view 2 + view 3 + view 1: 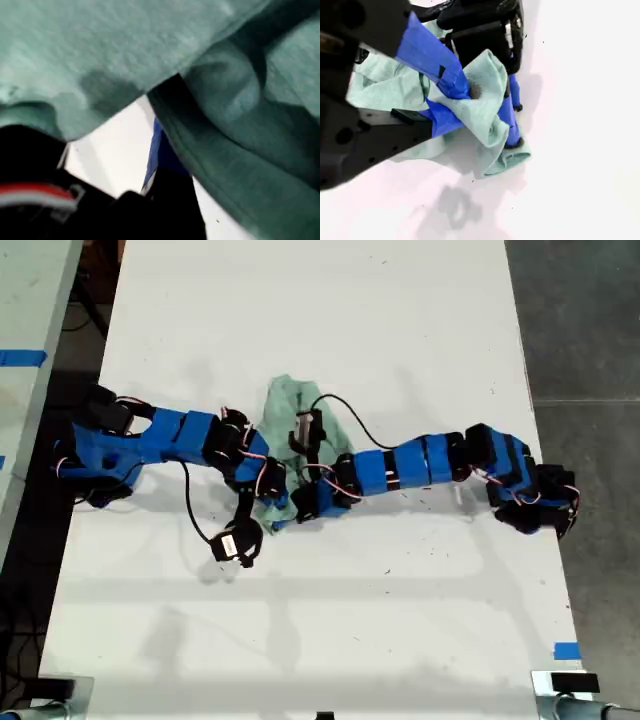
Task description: Fold t shirt
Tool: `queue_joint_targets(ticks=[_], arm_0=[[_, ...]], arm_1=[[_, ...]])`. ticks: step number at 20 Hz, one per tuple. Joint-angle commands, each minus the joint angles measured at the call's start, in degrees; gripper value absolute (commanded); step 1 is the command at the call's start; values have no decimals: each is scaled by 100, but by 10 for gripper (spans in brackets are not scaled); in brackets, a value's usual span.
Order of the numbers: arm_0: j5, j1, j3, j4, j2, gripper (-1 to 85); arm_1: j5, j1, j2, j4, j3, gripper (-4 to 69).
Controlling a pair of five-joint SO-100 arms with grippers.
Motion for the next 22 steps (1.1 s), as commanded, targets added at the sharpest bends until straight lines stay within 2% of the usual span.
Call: queue_joint_targets(ticks=[1, 5, 8, 11, 13, 18, 21, 22], arm_0=[[-105, 123, -132, -44, 105, 0], [-105, 193, -123, 114, 211, 0], [0, 149, -123, 132, 589, 0], [343, -272, -35, 229, 1107, 0], [466, -896, 290, 220, 1793, 0], [1424, -3744, 1415, 18, 2294, 0], [1775, -4166, 1529, -220, 1169, 32], [1819, -4157, 1503, -299, 773, 101]], arm_1=[[334, 79, -141, 352, -123, 7], [387, -967, 1081, 1222, -176, 7], [9, -1090, 2452, 1564, -88, 7], [-817, -466, 3498, 1318, -53, 7], [-1248, 202, 3929, 1055, 0, 8], [-1151, 2347, 3814, 1011, 1230, 8], [-1116, 2856, 3182, 1143, 1749, 8], [-1020, 2909, 2900, 1301, 1749, 28]])
